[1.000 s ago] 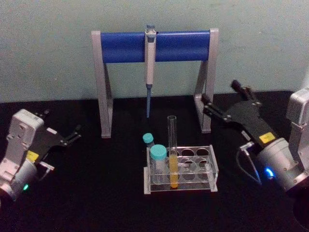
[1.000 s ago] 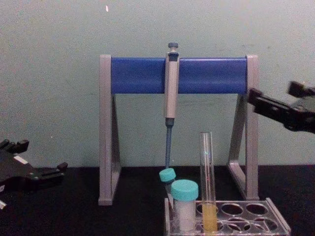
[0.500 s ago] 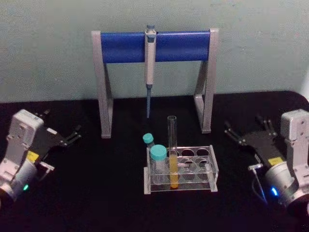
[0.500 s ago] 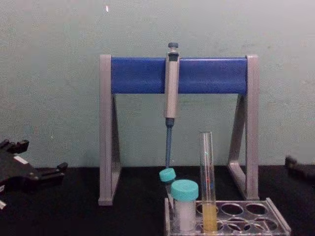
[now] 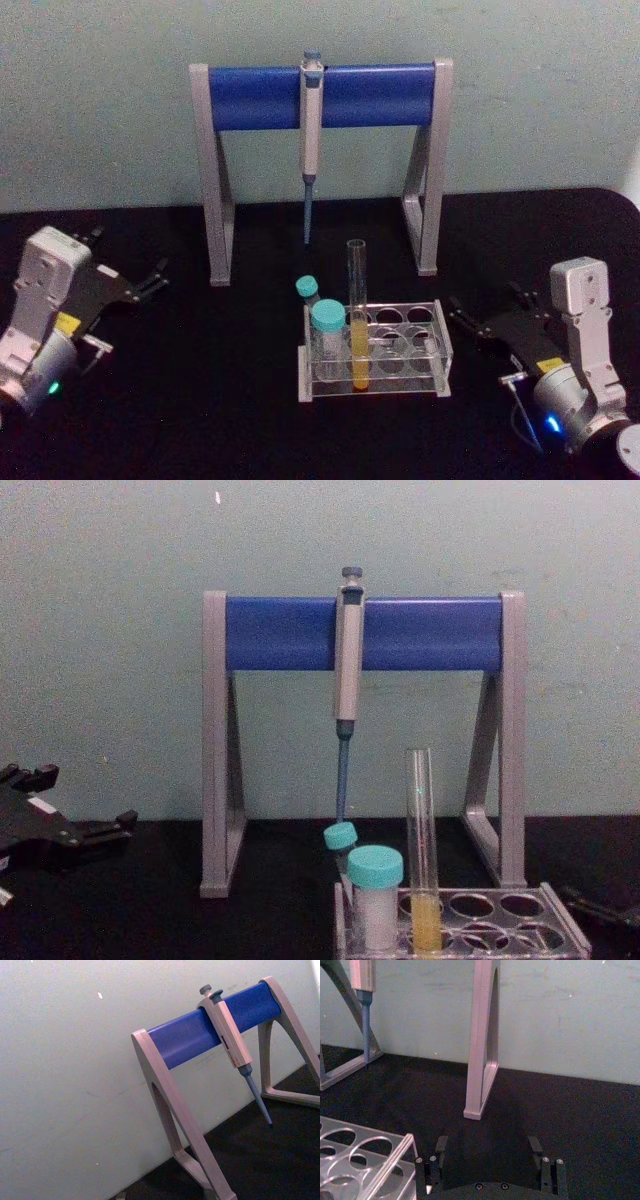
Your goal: Pick up the test tube from the test tube rack, shake it, then place it back into the test tube rack.
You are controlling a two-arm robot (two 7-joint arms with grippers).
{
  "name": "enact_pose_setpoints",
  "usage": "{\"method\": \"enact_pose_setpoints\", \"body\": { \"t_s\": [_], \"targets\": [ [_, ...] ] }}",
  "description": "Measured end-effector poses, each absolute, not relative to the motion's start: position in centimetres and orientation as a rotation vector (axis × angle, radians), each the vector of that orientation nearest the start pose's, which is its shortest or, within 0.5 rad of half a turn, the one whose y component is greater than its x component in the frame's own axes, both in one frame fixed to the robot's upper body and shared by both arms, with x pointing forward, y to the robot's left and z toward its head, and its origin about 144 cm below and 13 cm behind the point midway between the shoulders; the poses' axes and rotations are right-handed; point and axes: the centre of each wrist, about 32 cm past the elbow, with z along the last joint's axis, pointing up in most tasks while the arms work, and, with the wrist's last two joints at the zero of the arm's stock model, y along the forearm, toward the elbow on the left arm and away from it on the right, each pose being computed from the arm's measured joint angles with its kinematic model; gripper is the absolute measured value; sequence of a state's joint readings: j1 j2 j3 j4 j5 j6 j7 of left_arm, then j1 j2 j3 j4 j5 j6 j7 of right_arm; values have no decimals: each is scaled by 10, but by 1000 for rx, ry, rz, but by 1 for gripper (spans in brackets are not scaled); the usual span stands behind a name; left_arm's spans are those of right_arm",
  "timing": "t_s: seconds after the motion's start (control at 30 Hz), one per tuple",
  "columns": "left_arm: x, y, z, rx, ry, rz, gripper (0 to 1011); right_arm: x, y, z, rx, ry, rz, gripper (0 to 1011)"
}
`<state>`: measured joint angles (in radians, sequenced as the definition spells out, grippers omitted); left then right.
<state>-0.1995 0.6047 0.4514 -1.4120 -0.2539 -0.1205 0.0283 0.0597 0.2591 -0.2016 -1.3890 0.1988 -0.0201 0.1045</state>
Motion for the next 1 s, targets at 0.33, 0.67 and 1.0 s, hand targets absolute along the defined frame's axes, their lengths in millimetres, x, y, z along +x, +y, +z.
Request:
{"method": "enact_pose_setpoints", "body": {
  "t_s": [0.33,0.67,1.0],
  "targets": [
    [489,310,1140,304,-285,1248,1001,467,-256,1096,-180,70,-1305,1000],
    [489,310,1140,304,-285,1248,1001,467,-256,1096,-179,68,-1303,1000],
    [489,310,1140,304,-285,1248,1001,467,-256,1097,-177,68,-1302,1000]
  ]
}}
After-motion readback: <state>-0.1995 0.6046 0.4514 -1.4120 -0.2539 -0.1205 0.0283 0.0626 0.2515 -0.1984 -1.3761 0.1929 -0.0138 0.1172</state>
